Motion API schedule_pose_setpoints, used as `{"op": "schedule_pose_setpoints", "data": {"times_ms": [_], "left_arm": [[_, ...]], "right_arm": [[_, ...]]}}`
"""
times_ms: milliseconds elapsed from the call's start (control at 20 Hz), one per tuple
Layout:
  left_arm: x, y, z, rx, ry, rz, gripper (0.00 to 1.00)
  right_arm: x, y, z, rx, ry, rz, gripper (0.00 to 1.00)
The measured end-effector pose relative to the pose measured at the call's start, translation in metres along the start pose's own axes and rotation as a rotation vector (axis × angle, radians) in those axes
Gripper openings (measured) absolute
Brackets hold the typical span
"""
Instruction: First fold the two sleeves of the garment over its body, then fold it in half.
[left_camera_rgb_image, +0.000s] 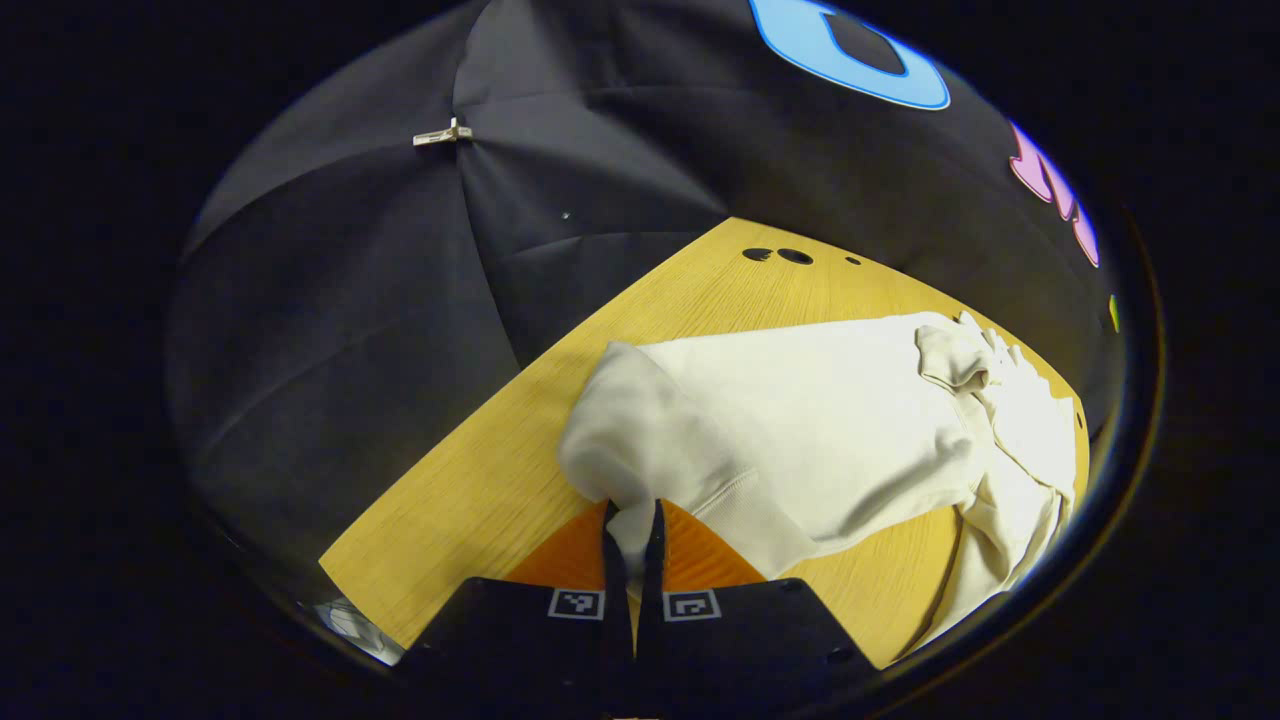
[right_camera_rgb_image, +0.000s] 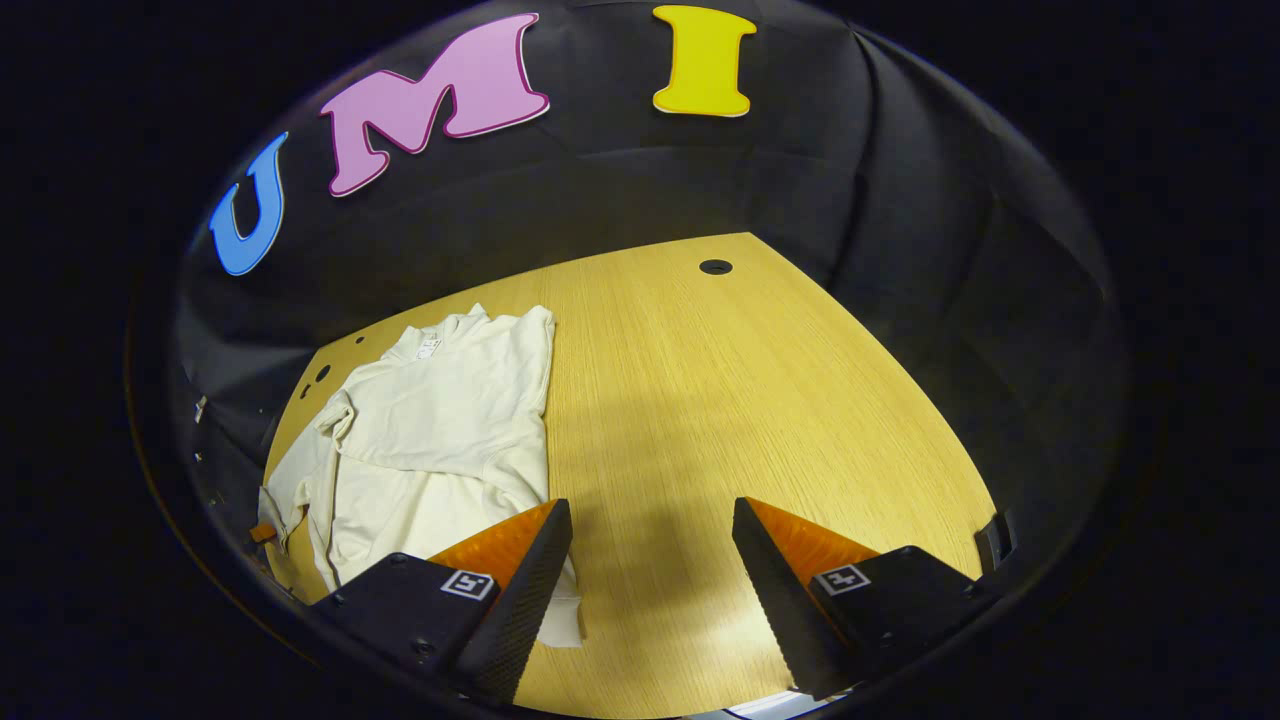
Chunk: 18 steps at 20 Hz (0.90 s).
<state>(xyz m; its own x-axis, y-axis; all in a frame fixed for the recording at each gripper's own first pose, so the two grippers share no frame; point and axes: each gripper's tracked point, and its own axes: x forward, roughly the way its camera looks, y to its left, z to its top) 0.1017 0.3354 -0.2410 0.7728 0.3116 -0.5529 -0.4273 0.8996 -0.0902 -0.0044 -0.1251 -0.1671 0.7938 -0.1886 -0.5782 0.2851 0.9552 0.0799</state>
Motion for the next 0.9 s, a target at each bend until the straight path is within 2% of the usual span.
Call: {"op": "schedule_pose_setpoints", "data": {"times_ms": [150, 300, 450, 700, 900], "left_arm": [[-0.007, -0.013, 0.012, -0.068, 0.008, -0.024, 0.06], [-0.016, -0.026, 0.039, -0.120, -0.030, -0.052, 0.06], [-0.026, -0.051, 0.071, -0.087, -0.076, -0.094, 0.06], [-0.047, -0.123, 0.125, -0.029, -0.157, -0.188, 0.06], [-0.057, -0.195, 0.155, 0.014, -0.203, -0.269, 0.06]], "right_arm": [[0.000, -0.004, 0.002, 0.038, -0.012, 0.002, 0.99], [-0.003, -0.014, 0.000, 0.022, -0.026, -0.013, 0.99], [-0.008, -0.020, -0.010, 0.021, -0.017, 0.000, 0.99], [-0.007, -0.029, -0.030, 0.053, 0.016, 0.015, 0.99], [-0.004, -0.038, -0.027, 0.075, 0.013, 0.019, 0.99]]}}
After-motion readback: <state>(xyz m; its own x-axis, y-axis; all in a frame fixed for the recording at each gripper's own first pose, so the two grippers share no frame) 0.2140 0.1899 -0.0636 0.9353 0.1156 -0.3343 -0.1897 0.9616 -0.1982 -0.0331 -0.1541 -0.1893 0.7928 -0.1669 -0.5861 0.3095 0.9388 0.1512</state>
